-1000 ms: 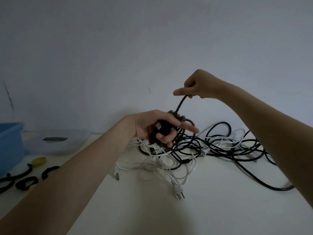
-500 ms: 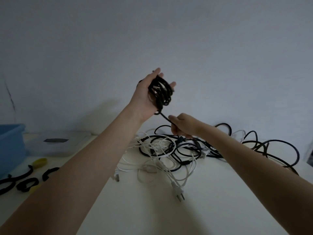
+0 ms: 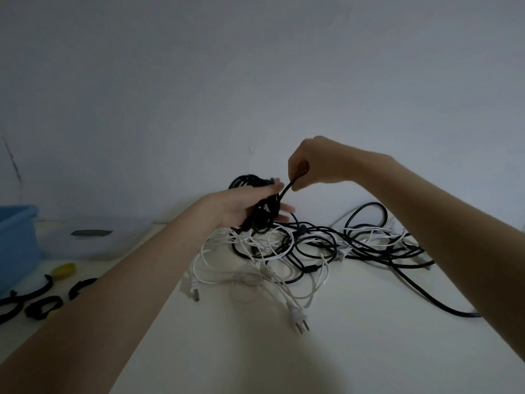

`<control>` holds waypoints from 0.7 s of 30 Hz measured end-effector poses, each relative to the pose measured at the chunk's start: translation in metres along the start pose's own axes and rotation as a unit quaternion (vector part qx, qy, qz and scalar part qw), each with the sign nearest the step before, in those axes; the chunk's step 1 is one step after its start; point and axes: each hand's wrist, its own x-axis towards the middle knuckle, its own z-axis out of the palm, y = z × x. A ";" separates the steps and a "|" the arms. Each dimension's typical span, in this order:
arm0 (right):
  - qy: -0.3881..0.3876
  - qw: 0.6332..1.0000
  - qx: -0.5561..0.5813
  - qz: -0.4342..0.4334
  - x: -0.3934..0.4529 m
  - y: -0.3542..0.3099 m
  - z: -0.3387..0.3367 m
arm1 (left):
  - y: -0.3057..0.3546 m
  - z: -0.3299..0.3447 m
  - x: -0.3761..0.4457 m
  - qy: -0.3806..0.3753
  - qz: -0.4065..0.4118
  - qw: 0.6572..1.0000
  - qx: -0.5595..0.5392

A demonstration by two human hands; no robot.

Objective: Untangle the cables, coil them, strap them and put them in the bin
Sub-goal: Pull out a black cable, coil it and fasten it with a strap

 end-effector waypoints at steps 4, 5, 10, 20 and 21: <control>0.025 0.994 0.105 0.009 -0.006 0.011 -0.005 | -0.003 0.005 -0.005 -0.095 0.014 0.992 -0.081; 0.018 0.992 0.125 0.015 -0.006 0.013 -0.001 | -0.001 0.008 -0.007 -0.105 0.027 0.991 -0.081; -0.110 0.930 0.348 0.035 -0.011 0.019 0.019 | 0.007 0.018 -0.016 -0.217 0.094 0.972 -0.010; -0.227 0.784 0.578 -0.014 -0.022 0.028 0.025 | 0.014 0.000 -0.021 -0.162 0.049 0.984 -0.049; -0.237 0.808 0.539 -0.005 -0.021 0.024 0.024 | 0.014 0.000 -0.020 -0.143 0.044 0.988 -0.044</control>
